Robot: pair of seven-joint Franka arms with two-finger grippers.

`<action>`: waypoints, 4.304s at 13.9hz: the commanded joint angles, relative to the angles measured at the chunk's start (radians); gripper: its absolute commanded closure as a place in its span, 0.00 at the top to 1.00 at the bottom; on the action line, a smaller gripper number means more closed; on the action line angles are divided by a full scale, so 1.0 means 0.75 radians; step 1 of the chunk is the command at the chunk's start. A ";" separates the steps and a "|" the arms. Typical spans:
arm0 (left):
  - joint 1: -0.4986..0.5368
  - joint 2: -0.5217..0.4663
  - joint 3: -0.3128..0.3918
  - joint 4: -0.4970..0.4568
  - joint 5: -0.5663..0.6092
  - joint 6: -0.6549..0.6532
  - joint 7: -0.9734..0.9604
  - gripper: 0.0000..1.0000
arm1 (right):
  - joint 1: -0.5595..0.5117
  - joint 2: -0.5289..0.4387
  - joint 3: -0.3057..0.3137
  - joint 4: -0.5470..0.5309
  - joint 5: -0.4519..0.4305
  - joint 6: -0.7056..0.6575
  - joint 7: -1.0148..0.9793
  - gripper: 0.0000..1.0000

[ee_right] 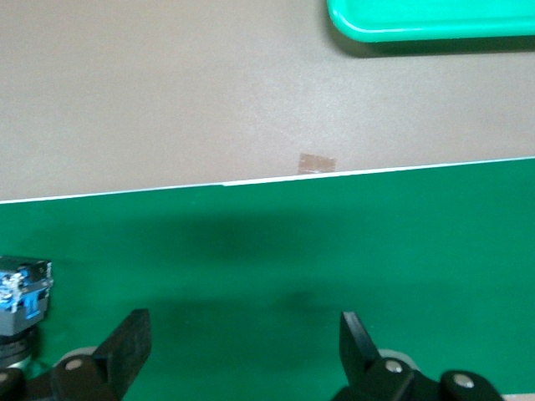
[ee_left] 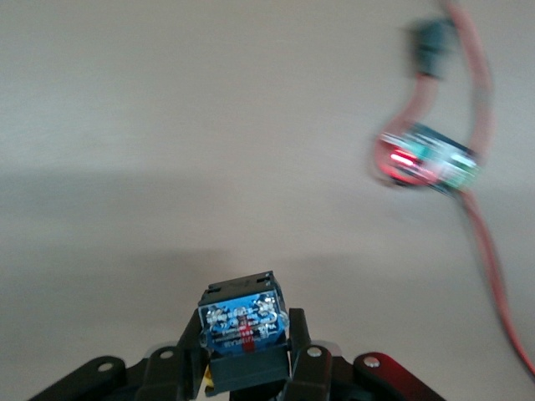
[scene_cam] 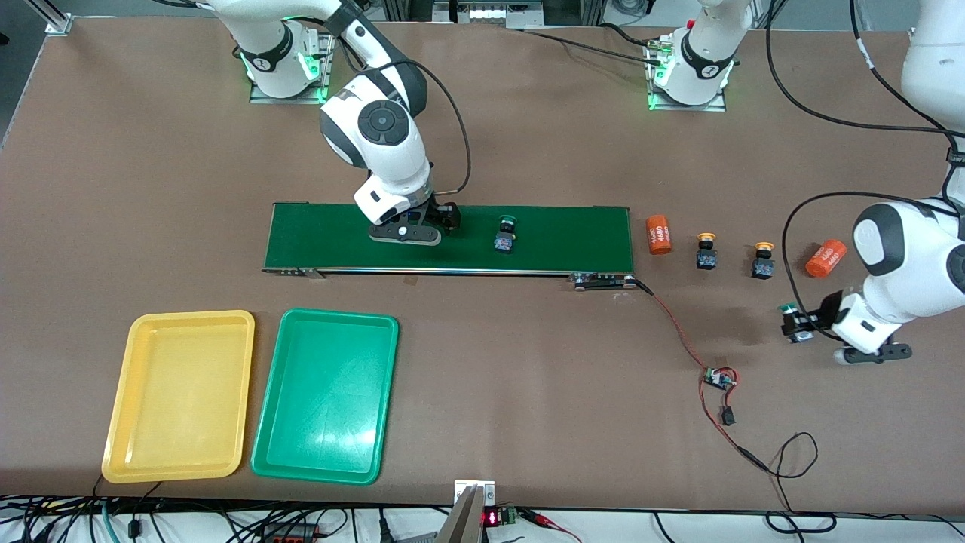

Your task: Sort buttons by color to trays

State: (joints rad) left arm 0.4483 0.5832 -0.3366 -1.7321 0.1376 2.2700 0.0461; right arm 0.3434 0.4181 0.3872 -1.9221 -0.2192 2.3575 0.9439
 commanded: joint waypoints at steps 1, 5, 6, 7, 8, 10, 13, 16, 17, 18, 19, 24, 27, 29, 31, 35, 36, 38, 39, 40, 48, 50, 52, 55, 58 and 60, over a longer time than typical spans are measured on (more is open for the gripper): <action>-0.129 -0.064 -0.050 -0.032 0.027 -0.128 0.053 0.01 | 0.023 0.025 -0.011 0.043 -0.029 -0.032 0.034 1.00; -0.401 -0.098 -0.140 -0.043 0.009 -0.202 -0.083 0.01 | 0.023 0.027 -0.025 0.043 -0.039 -0.030 0.034 1.00; -0.454 -0.115 -0.140 -0.043 0.007 -0.226 -0.147 0.02 | 0.023 0.027 -0.027 0.041 -0.043 -0.032 0.034 1.00; -0.503 -0.127 -0.142 -0.045 0.007 -0.241 -0.218 0.02 | 0.023 0.027 -0.029 0.043 -0.043 -0.032 0.034 1.00; -0.548 -0.139 -0.142 -0.063 0.007 -0.241 -0.286 0.02 | 0.025 0.027 -0.029 0.043 -0.043 -0.036 0.034 1.00; -0.585 -0.168 -0.150 -0.120 0.003 -0.231 -0.346 0.02 | 0.025 0.027 -0.029 0.043 -0.043 -0.041 0.034 1.00; -0.585 -0.241 -0.181 -0.241 -0.083 -0.192 -0.350 0.04 | 0.025 0.029 -0.029 0.043 -0.057 -0.043 0.036 1.00; -0.588 -0.311 -0.220 -0.410 -0.087 -0.033 -0.407 0.04 | 0.025 0.036 -0.029 0.041 -0.080 -0.043 0.032 1.00; -0.586 -0.313 -0.248 -0.433 -0.087 -0.008 -0.444 0.04 | 0.025 0.038 -0.029 0.041 -0.131 -0.041 0.030 1.00; -0.588 -0.313 -0.255 -0.441 -0.087 0.010 -0.460 0.05 | 0.025 0.044 -0.029 0.041 -0.168 -0.041 0.024 1.00; -0.588 -0.311 -0.257 -0.452 -0.087 0.029 -0.460 0.06 | 0.025 0.048 -0.029 0.041 -0.190 -0.039 0.020 1.00; -0.596 -0.299 -0.257 -0.466 -0.087 0.049 -0.458 0.90 | 0.025 0.054 -0.029 0.043 -0.201 -0.032 0.012 1.00; -0.596 -0.321 -0.259 -0.454 -0.106 0.035 -0.456 1.00 | 0.025 0.054 -0.029 0.045 -0.195 -0.030 0.022 1.00; -0.586 -0.346 -0.259 -0.452 -0.167 0.025 -0.450 1.00 | 0.025 0.060 -0.029 0.069 -0.190 -0.041 0.018 1.00; -0.527 -0.364 -0.243 -0.448 -0.169 -0.028 -0.438 1.00 | 0.027 0.072 -0.029 0.084 -0.188 -0.037 0.020 1.00; -0.287 -0.358 -0.238 -0.450 -0.165 -0.086 -0.354 1.00 | 0.060 0.109 -0.029 0.133 -0.174 -0.043 0.026 1.00; -0.240 -0.350 -0.236 -0.450 -0.163 -0.084 -0.332 1.00 | 0.062 0.123 -0.029 0.151 -0.168 -0.043 0.026 1.00; -0.185 -0.348 -0.236 -0.464 -0.157 -0.092 -0.303 1.00 | 0.070 0.156 -0.029 0.174 -0.166 -0.043 0.028 1.00; -0.172 -0.348 -0.234 -0.466 -0.157 -0.122 -0.268 1.00 | 0.090 0.173 -0.029 0.182 -0.166 -0.043 0.028 1.00; -0.158 -0.342 -0.236 -0.468 -0.157 -0.139 -0.246 1.00 | 0.096 0.187 -0.029 0.186 -0.168 -0.043 0.030 1.00; -0.144 -0.338 -0.240 -0.658 -0.155 0.035 -0.243 1.00 | 0.094 0.228 -0.029 0.209 -0.168 -0.043 0.024 0.96; -0.144 -0.314 -0.240 -0.689 -0.155 0.078 -0.243 1.00 | 0.090 0.230 -0.029 0.209 -0.170 -0.043 0.020 0.73; -0.142 -0.293 -0.240 -0.689 -0.155 0.080 -0.243 1.00 | 0.088 0.230 -0.029 0.207 -0.170 -0.043 0.020 0.50; -0.142 -0.271 -0.240 -0.691 -0.159 0.080 -0.250 1.00 | 0.084 0.236 -0.031 0.207 -0.170 -0.051 0.020 0.27; -0.142 -0.238 -0.238 -0.721 -0.159 0.145 -0.252 1.00 | 0.080 0.232 -0.044 0.286 -0.166 -0.197 0.006 0.21; -0.142 -0.229 -0.240 -0.771 -0.159 0.221 -0.252 1.00 | 0.078 0.228 -0.048 0.378 -0.162 -0.349 -0.043 0.21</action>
State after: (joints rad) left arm 0.3300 0.4076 -0.5080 -2.2690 0.0327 2.3802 -0.1634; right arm 0.4046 0.5826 0.3518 -1.7218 -0.3519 2.2004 0.9474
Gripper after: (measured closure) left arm 0.000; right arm 0.595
